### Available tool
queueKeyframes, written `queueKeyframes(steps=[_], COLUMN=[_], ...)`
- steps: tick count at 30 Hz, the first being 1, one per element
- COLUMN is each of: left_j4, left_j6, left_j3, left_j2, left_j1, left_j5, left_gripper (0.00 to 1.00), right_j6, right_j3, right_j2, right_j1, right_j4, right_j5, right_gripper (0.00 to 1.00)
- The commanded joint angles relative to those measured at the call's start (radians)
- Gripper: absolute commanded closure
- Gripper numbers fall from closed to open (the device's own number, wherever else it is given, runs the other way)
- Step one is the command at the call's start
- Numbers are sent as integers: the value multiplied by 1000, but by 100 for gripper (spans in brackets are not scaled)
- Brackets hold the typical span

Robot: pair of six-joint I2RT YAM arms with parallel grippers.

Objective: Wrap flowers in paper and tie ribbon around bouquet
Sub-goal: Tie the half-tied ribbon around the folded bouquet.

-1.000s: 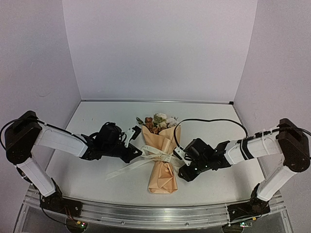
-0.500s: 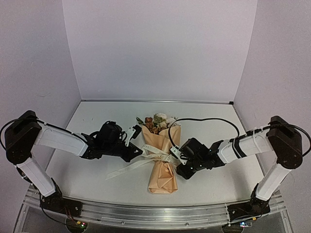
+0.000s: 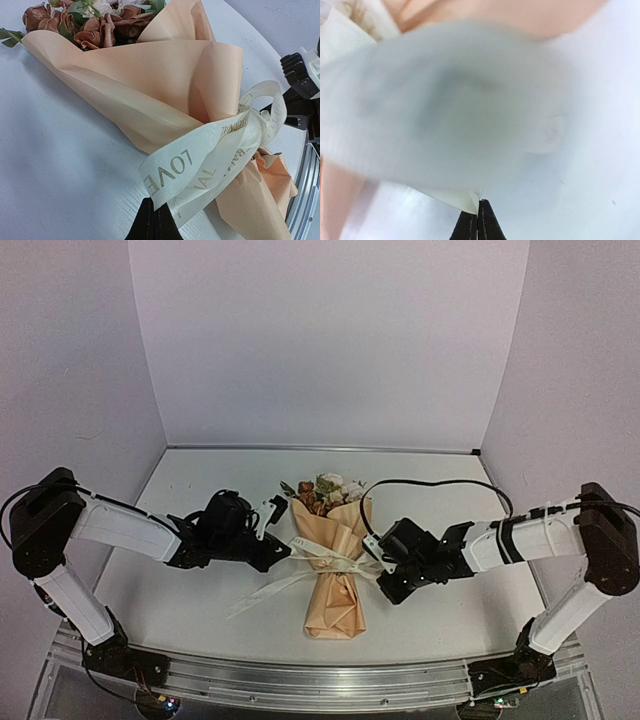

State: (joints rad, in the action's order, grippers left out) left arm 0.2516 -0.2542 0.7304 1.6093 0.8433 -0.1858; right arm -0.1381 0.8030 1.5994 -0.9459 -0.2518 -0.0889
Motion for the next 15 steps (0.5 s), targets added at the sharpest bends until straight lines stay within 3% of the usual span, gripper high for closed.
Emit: queueKeyframes(steps=[1, 15], left_j4=[13, 42], left_j6=[-48, -94], left_j3=[-18, -74], left_j2=[-21, -45], left_j1=[-4, -12], left_j5=[77, 154], left_gripper=[100, 100], right_j6=[-38, -114], right_j3=[66, 172], right_j2=[-55, 3], right_j1=[7, 46], right_j4=[-170, -427], right_j5=[-105, -104], right_gripper=[100, 100])
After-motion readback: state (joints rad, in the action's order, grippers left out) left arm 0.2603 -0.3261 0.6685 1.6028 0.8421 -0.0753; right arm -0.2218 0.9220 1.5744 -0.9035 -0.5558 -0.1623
